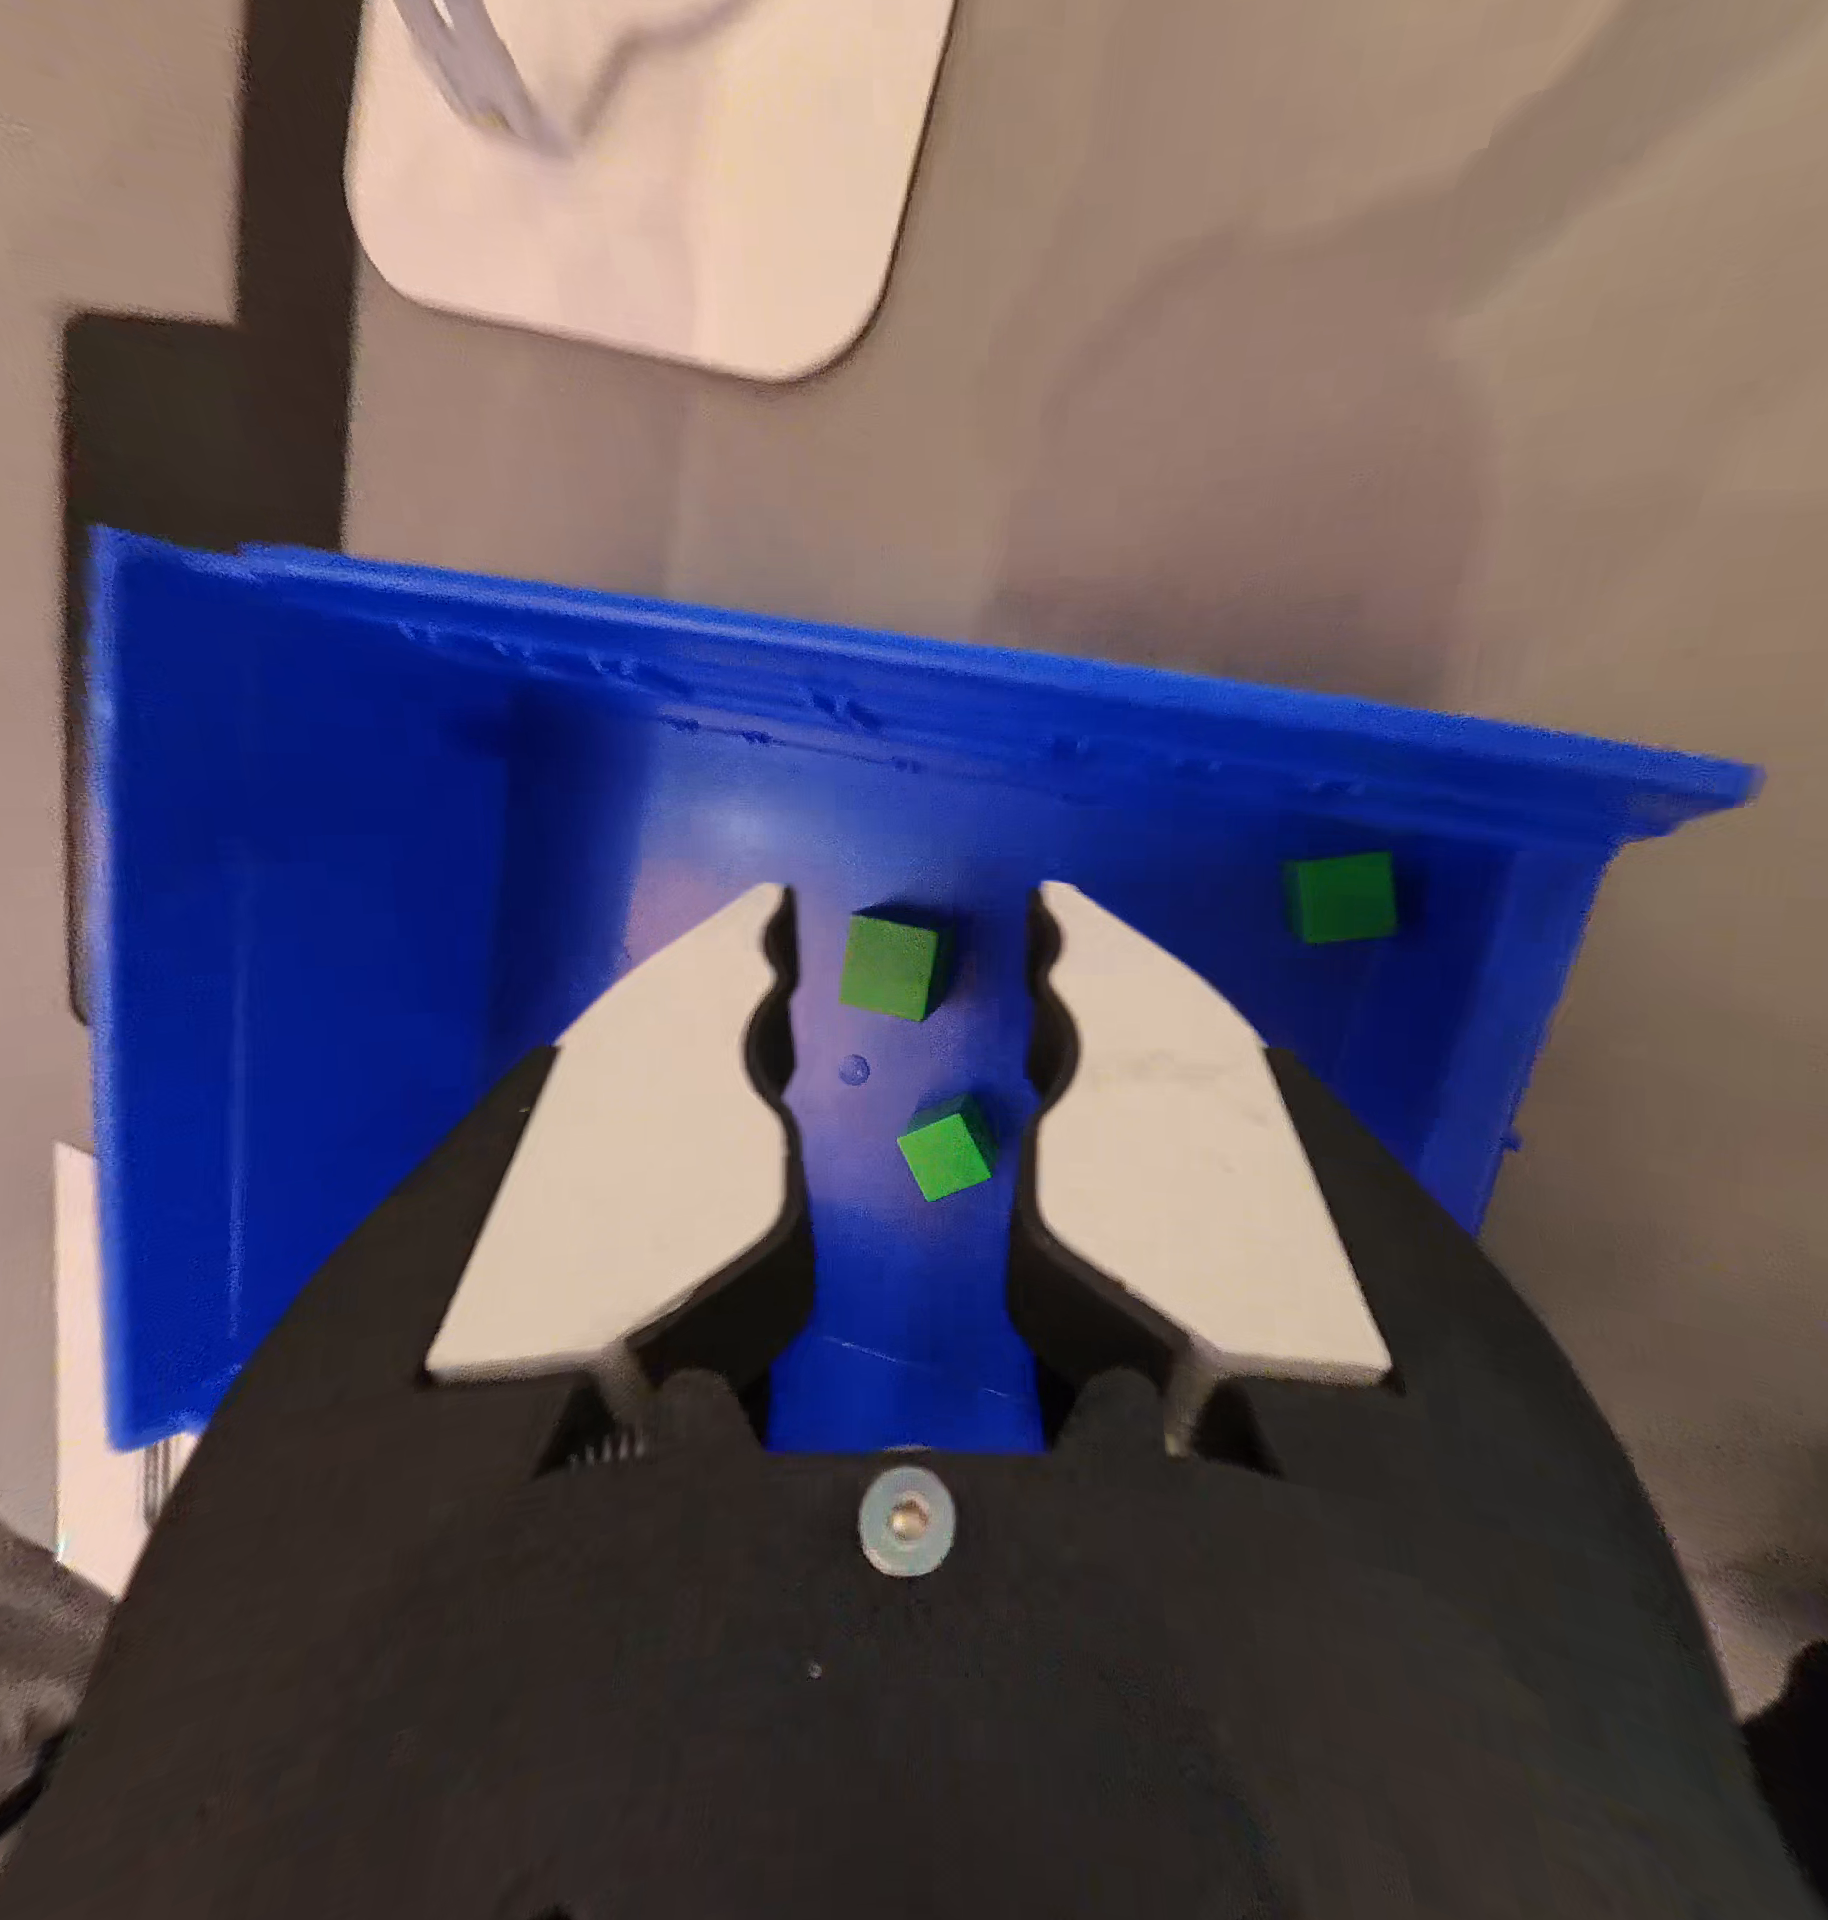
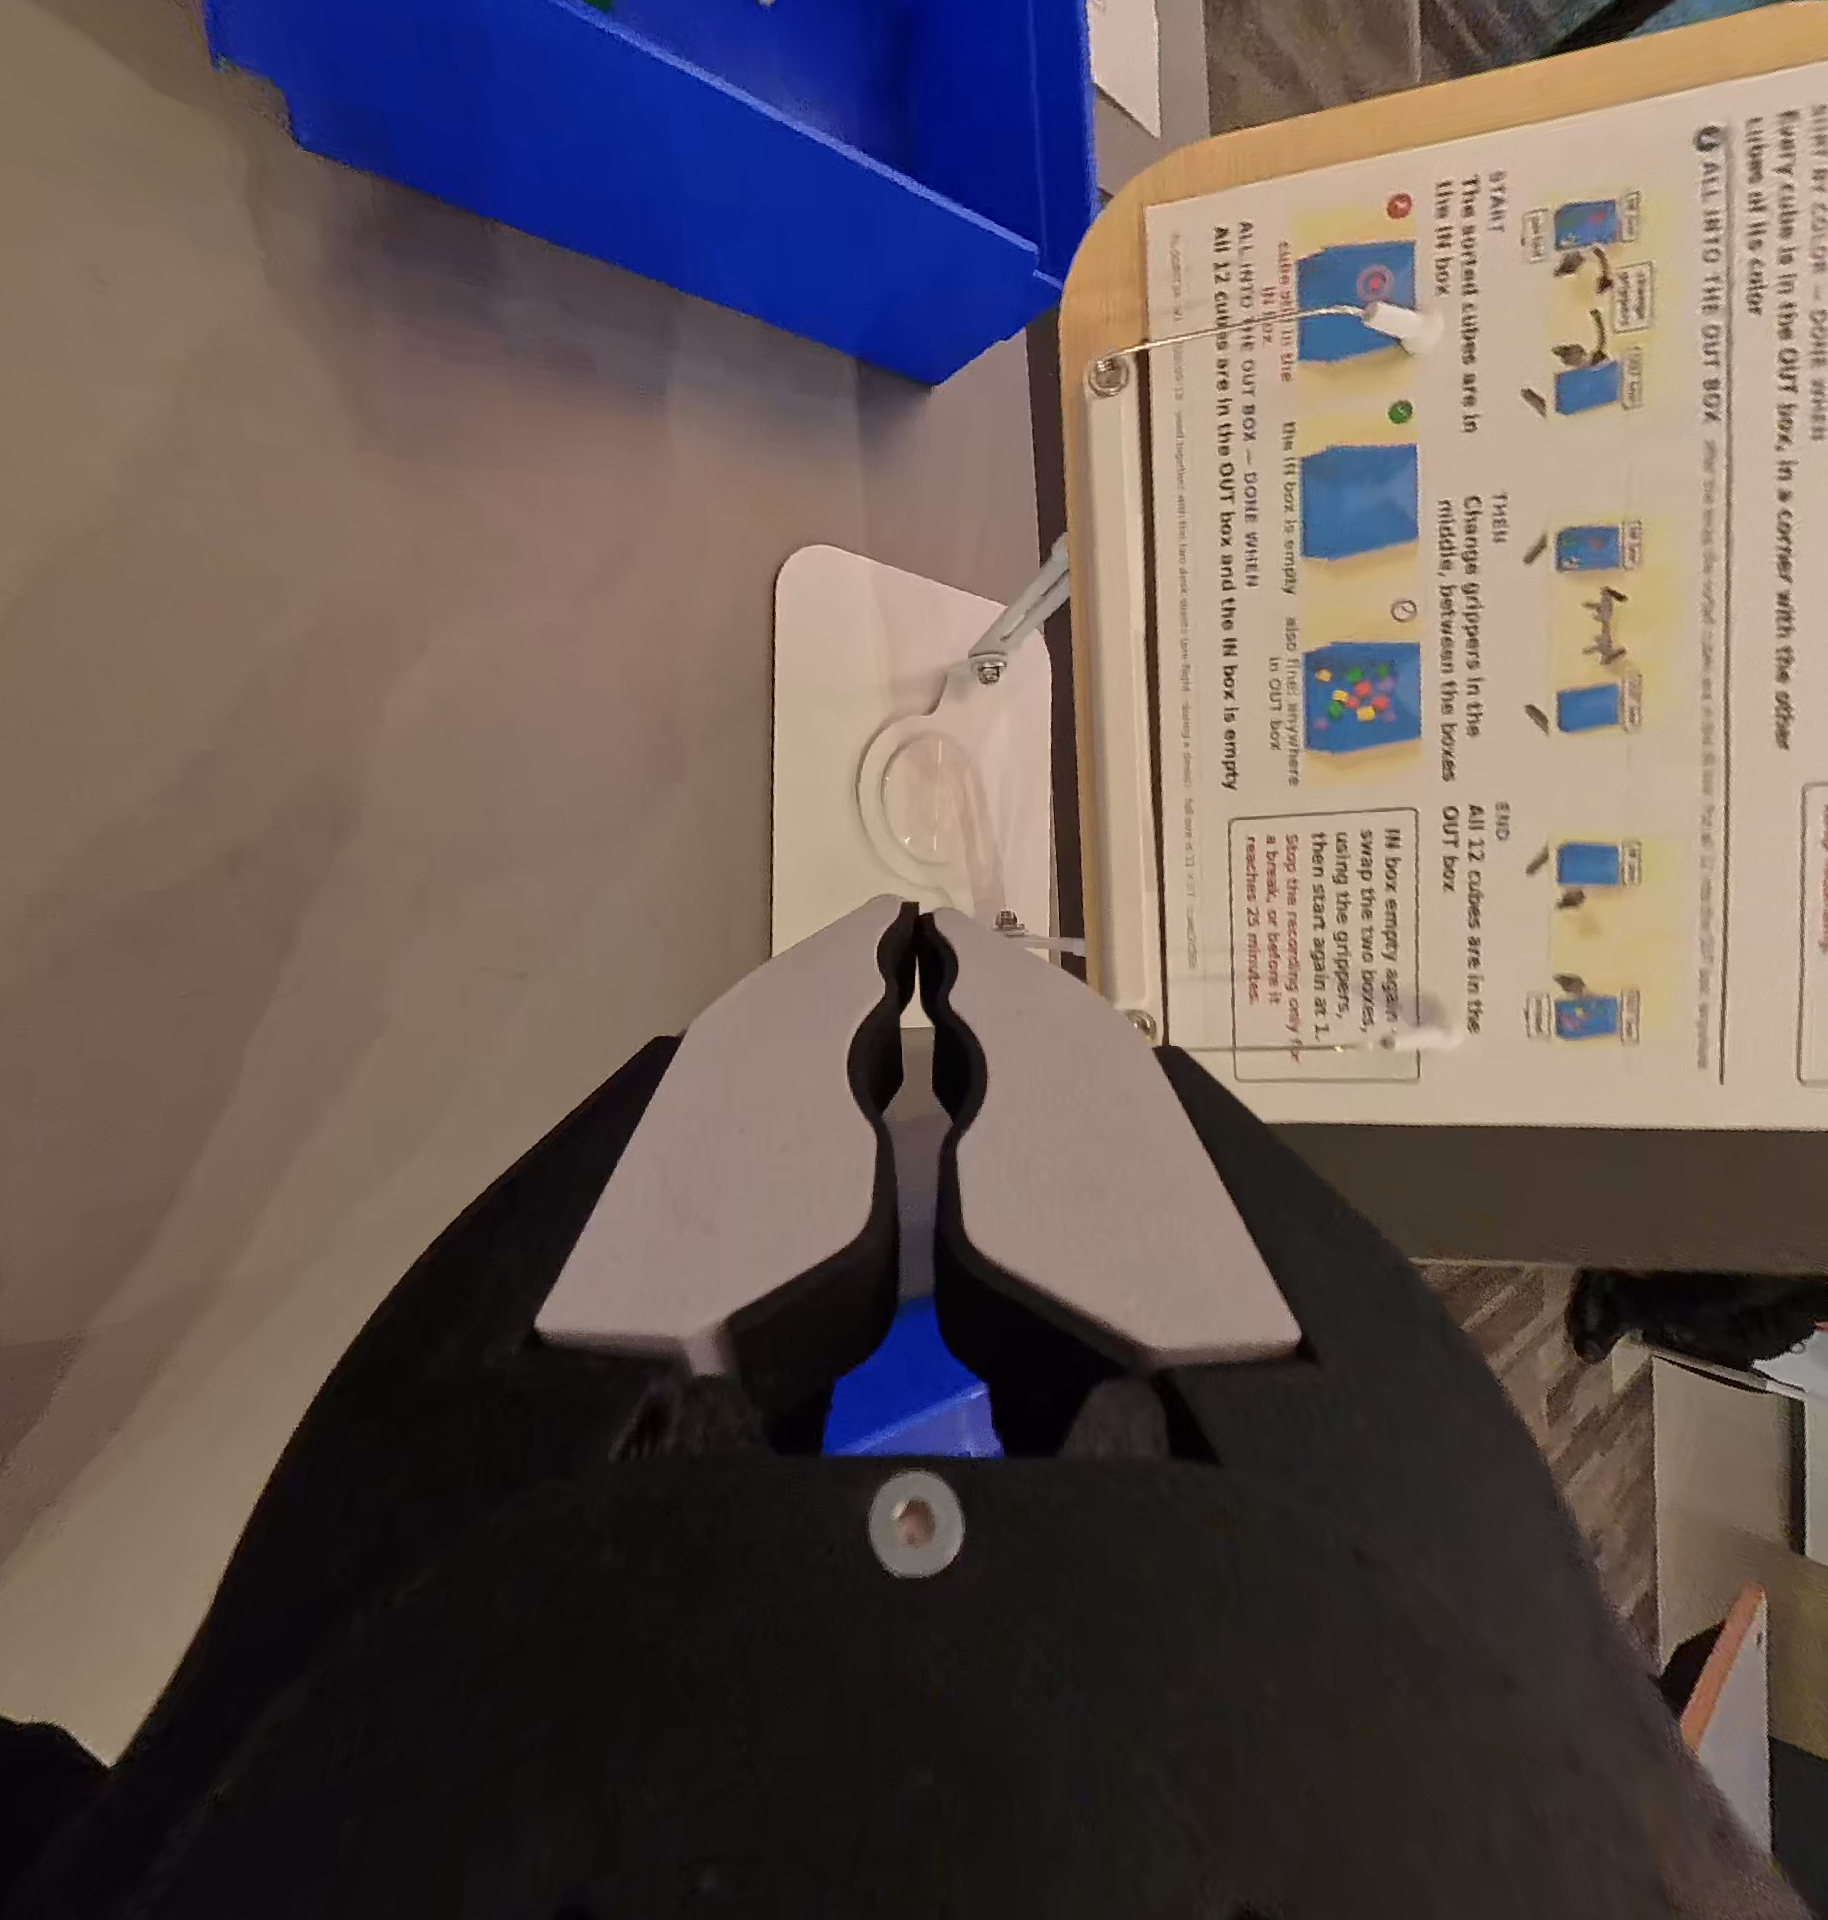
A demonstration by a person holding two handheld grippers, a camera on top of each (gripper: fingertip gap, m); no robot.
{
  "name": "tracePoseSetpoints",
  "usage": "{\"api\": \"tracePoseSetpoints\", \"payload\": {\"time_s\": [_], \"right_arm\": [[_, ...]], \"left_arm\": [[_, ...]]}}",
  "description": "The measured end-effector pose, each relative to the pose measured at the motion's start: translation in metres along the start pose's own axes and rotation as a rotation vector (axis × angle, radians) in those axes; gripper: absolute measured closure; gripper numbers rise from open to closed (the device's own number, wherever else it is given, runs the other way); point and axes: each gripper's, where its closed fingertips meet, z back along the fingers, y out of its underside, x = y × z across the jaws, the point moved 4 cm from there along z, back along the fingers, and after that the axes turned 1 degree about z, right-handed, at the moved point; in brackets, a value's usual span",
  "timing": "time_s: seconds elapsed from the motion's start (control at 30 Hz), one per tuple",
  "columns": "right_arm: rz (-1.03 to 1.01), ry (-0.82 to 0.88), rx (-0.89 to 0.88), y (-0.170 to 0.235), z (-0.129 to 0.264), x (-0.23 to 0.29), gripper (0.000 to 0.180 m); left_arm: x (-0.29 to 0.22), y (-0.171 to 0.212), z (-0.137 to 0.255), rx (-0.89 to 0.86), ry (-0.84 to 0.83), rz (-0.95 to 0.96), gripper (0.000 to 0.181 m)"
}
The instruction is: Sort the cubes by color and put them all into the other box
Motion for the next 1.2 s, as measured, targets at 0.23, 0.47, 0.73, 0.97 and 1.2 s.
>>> {"api": "tracePoseSetpoints", "payload": {"time_s": [0.23,0.47,0.73,0.97,1.2], "right_arm": [[0.035,-0.046,0.045,0.001,-0.016,0.008,0.180],[0.058,-0.053,0.035,-0.003,-0.016,0.011,0.180],[0.159,0.015,-0.118,-0.033,-0.013,0.015,0.180],[0.290,0.264,-0.447,-0.098,-0.021,0.023,0.137],[0.356,0.490,-0.602,-0.125,-0.025,0.030,0.111]], "left_arm": [[0.000,0.027,-0.041,0.202,0.064,0.018,0.115],[0.000,0.045,-0.062,0.305,0.116,0.055,0.140],[0.025,0.022,-0.009,-0.002,-0.013,0.120,0.154],[0.010,-0.076,0.117,-0.930,0.075,0.215,0.154],[-0.045,-0.149,0.120,-1.316,0.474,0.238,0.154]]}}
